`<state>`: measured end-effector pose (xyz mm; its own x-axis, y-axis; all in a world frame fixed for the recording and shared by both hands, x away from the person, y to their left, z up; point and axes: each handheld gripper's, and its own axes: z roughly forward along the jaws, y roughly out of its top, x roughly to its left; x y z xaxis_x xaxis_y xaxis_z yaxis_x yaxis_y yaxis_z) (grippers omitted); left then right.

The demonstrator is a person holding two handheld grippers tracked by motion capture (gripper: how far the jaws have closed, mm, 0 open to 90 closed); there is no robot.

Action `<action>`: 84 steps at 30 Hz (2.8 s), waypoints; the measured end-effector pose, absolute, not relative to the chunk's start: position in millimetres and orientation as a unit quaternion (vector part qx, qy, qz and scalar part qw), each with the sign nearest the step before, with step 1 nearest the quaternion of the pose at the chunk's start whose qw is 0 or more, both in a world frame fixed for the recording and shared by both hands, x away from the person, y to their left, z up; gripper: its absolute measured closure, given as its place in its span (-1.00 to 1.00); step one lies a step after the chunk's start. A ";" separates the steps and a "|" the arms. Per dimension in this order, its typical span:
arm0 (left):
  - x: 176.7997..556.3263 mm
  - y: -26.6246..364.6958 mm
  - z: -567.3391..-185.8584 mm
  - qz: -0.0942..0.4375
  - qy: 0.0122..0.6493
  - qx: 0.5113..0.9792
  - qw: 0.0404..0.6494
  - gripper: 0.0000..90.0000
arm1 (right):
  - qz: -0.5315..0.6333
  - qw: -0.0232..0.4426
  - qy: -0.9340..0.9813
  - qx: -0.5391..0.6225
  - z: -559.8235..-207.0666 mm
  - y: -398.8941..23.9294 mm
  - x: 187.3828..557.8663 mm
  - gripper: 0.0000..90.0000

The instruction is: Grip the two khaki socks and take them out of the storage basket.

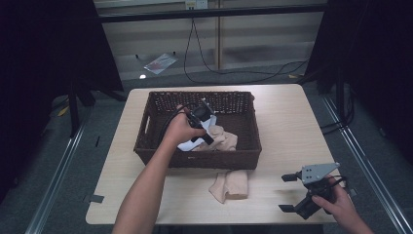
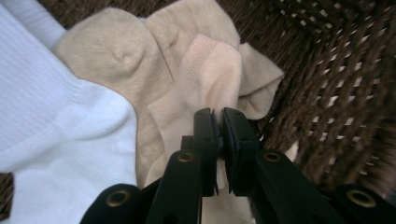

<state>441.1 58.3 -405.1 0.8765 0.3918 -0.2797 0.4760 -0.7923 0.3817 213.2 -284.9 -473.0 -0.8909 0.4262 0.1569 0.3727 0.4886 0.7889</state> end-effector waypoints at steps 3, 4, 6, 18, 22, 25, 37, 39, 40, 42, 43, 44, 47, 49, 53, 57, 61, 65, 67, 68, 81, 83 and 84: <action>441.1 62.1 -398.1 -0.097 0.234 0.940 0.227 0.88 | 0.451 0.026 0.862 0.231 -473.4 -284.5 213.5 -0.97; 441.1 63.2 -396.3 -0.093 0.235 0.941 0.227 0.88 | 0.451 0.025 0.862 0.232 -473.5 -284.3 213.6 -0.97; 441.3 65.6 -390.7 -0.091 0.238 0.941 0.224 0.88 | 0.450 0.026 0.862 0.232 -473.6 -283.9 213.5 -0.97; 442.4 77.9 -354.3 -0.092 0.253 0.934 0.234 0.88 | 0.451 0.028 0.861 0.233 -472.8 -284.6 213.2 -0.97; 442.0 80.7 -340.8 -0.092 0.255 0.934 0.233 0.88 | 0.451 0.028 0.861 0.233 -473.1 -284.2 213.3 -0.97; 440.7 82.2 -332.5 -0.093 0.255 0.934 0.233 0.88 | 0.451 0.030 0.861 0.232 -472.9 -284.3 213.5 -0.97; 432.9 84.4 -309.5 -0.105 0.252 0.932 0.240 0.88 | 0.451 0.030 0.861 0.233 -472.6 -284.5 213.5 -0.97; 432.2 84.7 -305.1 -0.105 0.250 0.932 0.242 0.88 | 0.452 0.029 0.861 0.232 -472.6 -284.5 213.5 -0.97; 431.6 84.9 -302.8 -0.104 0.251 0.931 0.243 0.88 | 0.452 0.029 0.861 0.232 -472.6 -284.6 213.5 -0.97; 431.1 85.3 -298.9 -0.104 0.249 0.933 0.240 0.88 | 0.452 0.030 0.861 0.233 -472.4 -284.6 213.4 -0.97; 430.7 85.5 -297.8 -0.106 0.250 0.932 0.241 0.88 | 0.451 0.031 0.861 0.233 -472.4 -284.6 213.5 -0.97; 430.0 85.6 -295.9 -0.106 0.251 0.932 0.238 0.88 | 0.451 0.029 0.861 0.234 -472.3 -284.6 213.3 -0.97; 429.1 86.5 -292.9 -0.109 0.250 0.932 0.239 0.88 | 0.452 0.029 0.861 0.232 -472.5 -284.7 213.2 -0.97; 428.2 87.1 -290.3 -0.111 0.251 0.932 0.235 0.88 | 0.452 0.030 0.861 0.232 -472.4 -284.9 213.3 -0.97; 427.1 88.2 -284.9 -0.112 0.248 0.933 0.235 0.88 | 0.452 0.029 0.861 0.232 -472.6 -284.7 213.3 -0.97; 425.1 89.6 -279.6 -0.114 0.249 0.934 0.232 0.88 | 0.451 0.030 0.861 0.233 -472.6 -284.5 213.4 -0.97; 422.0 91.3 -275.9 -0.120 0.246 0.933 0.234 0.88 | 0.451 0.031 0.861 0.233 -472.6 -284.6 213.4 -0.97; 418.1 91.5 -274.4 -0.123 0.244 0.934 0.229 0.88 | 0.449 0.028 0.862 0.233 -473.2 -283.9 213.5 -0.97; 417.1 91.5 -273.1 -0.128 0.241 0.935 0.225 0.88 | 0.449 0.028 0.862 0.234 -473.2 -283.7 213.7 -0.97; 416.2 91.3 -273.0 -0.126 0.241 0.935 0.227 0.88 | 0.451 0.027 0.861 0.233 -473.3 -283.7 213.8 -0.97; 406.9 92.4 -267.9 -0.129 0.232 0.938 0.223 0.88 | 0.451 0.028 0.861 0.233 -473.5 -283.6 213.9 -0.97; 404.3 92.0 -267.1 -0.127 0.226 0.940 0.223 0.88 | 0.451 0.027 0.861 0.233 -473.4 -283.7 213.8 -0.97; 402.4 91.4 -267.1 -0.130 0.228 0.939 0.222 0.88 | 0.451 0.027 0.861 0.233 -473.4 -283.7 213.8 -0.97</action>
